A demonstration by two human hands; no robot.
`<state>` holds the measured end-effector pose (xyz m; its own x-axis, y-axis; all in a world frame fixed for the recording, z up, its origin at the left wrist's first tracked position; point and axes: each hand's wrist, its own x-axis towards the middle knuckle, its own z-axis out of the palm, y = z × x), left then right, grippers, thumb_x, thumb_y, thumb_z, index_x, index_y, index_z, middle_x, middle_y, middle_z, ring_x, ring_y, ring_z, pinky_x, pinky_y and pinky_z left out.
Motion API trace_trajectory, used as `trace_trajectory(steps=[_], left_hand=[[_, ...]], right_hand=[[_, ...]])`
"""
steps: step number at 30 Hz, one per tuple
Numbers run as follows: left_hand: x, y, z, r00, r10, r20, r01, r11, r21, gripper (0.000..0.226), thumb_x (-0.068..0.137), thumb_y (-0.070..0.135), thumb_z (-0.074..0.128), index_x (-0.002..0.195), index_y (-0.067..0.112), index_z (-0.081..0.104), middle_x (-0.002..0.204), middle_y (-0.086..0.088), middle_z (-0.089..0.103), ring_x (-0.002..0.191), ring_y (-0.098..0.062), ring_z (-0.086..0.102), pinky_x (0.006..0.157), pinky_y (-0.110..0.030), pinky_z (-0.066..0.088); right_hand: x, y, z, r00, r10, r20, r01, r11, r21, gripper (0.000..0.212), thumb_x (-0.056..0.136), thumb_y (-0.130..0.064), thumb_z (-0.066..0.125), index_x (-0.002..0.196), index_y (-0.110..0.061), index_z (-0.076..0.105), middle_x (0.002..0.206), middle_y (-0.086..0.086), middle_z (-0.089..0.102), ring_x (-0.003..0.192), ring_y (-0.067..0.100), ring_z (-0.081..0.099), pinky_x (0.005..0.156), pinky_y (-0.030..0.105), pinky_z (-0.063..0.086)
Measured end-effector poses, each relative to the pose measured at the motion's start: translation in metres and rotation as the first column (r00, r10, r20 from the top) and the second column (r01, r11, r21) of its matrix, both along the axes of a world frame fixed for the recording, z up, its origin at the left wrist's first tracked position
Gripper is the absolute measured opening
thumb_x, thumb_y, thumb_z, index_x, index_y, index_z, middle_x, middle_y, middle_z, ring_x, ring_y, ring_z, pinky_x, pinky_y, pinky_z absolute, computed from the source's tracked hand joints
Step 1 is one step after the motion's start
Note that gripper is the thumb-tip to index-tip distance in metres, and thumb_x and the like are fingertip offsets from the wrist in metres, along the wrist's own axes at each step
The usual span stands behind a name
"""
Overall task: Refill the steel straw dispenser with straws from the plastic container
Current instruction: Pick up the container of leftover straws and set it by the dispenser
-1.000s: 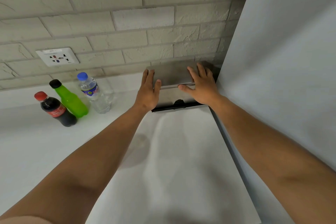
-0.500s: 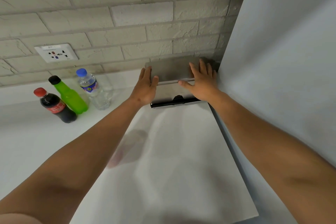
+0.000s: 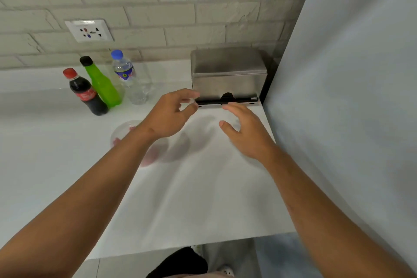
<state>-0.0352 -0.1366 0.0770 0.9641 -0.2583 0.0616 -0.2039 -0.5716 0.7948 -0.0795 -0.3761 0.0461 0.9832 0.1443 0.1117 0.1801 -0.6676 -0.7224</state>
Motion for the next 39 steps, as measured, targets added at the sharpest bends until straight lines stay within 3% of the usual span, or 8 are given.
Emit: trace_trajectory(steps=[11, 14, 18, 20, 24, 28, 33, 39], left_hand=[[-0.077, 0.059, -0.010, 0.987, 0.104, 0.122, -0.118, 0.986, 0.114, 0.026, 0.099, 0.038, 0.066, 0.125, 0.038, 0.068, 0.134, 0.019, 0.065, 0.116, 0.006, 0.060, 0.106, -0.029, 0.043], [-0.080, 0.089, -0.018, 0.979, 0.127, 0.161, -0.138, 0.989, 0.053, 0.025, 0.104, 0.028, 0.062, 0.128, 0.033, 0.067, 0.130, 0.014, 0.065, 0.095, 0.015, 0.056, 0.095, -0.004, 0.038], [-0.076, 0.135, -0.032, 0.980, 0.183, 0.077, -0.186, 0.982, 0.035, 0.035, 0.108, 0.022, 0.054, 0.142, 0.021, 0.059, 0.143, 0.008, 0.055, 0.130, -0.014, 0.052, 0.099, -0.002, 0.036], [-0.076, 0.154, -0.042, 0.985, 0.164, 0.049, -0.167, 0.985, 0.053, 0.042, 0.107, 0.028, 0.054, 0.149, 0.019, 0.052, 0.150, 0.008, 0.048, 0.139, -0.013, 0.045, 0.104, -0.003, 0.028], [-0.073, 0.186, -0.060, 0.988, 0.109, -0.108, -0.112, 0.993, -0.021, 0.074, 0.093, 0.051, 0.059, 0.159, 0.028, 0.036, 0.159, 0.013, 0.037, 0.140, -0.007, 0.041, 0.112, -0.030, 0.036], [-0.066, 0.203, -0.071, 0.970, -0.011, -0.244, -0.007, 0.997, -0.074, 0.095, 0.081, 0.055, 0.067, 0.163, 0.030, 0.026, 0.159, 0.015, 0.040, 0.133, -0.013, 0.053, 0.103, -0.026, 0.047], [-0.053, 0.211, -0.076, 0.962, -0.135, -0.239, 0.108, 0.987, -0.122, 0.088, 0.082, 0.059, 0.069, 0.158, 0.040, 0.029, 0.142, 0.034, 0.051, 0.127, -0.005, 0.060, 0.090, -0.009, 0.052], [-0.046, 0.199, -0.075, 0.954, -0.132, -0.269, 0.078, 0.976, -0.204, 0.073, 0.082, 0.068, 0.069, 0.142, 0.069, 0.028, 0.138, 0.047, 0.050, 0.130, -0.001, 0.059, 0.099, -0.015, 0.052]], right_hand=[[-0.066, 0.056, -0.012, 0.991, 0.115, -0.074, -0.112, 0.993, 0.038, 0.047, 0.101, -0.036, 0.062, 0.147, -0.025, 0.054, 0.153, -0.009, 0.053, 0.142, 0.010, 0.046, 0.120, 0.031, 0.036], [-0.068, 0.081, -0.016, 0.985, 0.135, -0.107, -0.132, 0.991, 0.030, 0.049, 0.101, -0.035, 0.061, 0.148, -0.025, 0.052, 0.154, -0.009, 0.052, 0.143, 0.011, 0.047, 0.120, 0.034, 0.037], [-0.064, 0.118, -0.019, 0.980, 0.147, -0.131, -0.144, 0.989, 0.033, 0.051, 0.101, -0.038, 0.060, 0.150, -0.026, 0.049, 0.155, -0.009, 0.051, 0.141, 0.008, 0.047, 0.118, 0.028, 0.037], [-0.059, 0.136, -0.019, 0.982, 0.143, -0.123, -0.139, 0.989, 0.041, 0.052, 0.100, -0.035, 0.061, 0.150, -0.024, 0.050, 0.154, -0.008, 0.052, 0.140, 0.008, 0.048, 0.116, 0.022, 0.036], [-0.050, 0.170, -0.022, 0.985, 0.135, -0.106, -0.129, 0.990, 0.062, 0.055, 0.100, -0.031, 0.064, 0.151, -0.019, 0.048, 0.155, -0.004, 0.049, 0.142, 0.010, 0.046, 0.118, 0.023, 0.036], [-0.045, 0.194, -0.030, 0.988, 0.118, -0.104, -0.114, 0.993, 0.039, 0.062, 0.098, -0.034, 0.065, 0.154, -0.020, 0.044, 0.164, -0.001, 0.037, 0.149, 0.008, 0.032, 0.111, 0.000, 0.016], [-0.043, 0.206, -0.039, 0.989, 0.081, -0.125, -0.078, 0.997, 0.023, 0.066, 0.100, -0.039, 0.063, 0.158, -0.019, 0.037, 0.169, -0.004, 0.031, 0.152, 0.008, 0.028, 0.111, 0.001, 0.013], [-0.038, 0.204, -0.047, 0.991, 0.028, -0.130, -0.028, 1.000, 0.001, 0.062, 0.106, -0.036, 0.056, 0.161, -0.019, 0.033, 0.173, -0.008, 0.020, 0.155, 0.003, 0.021, 0.114, 0.005, 0.015]])
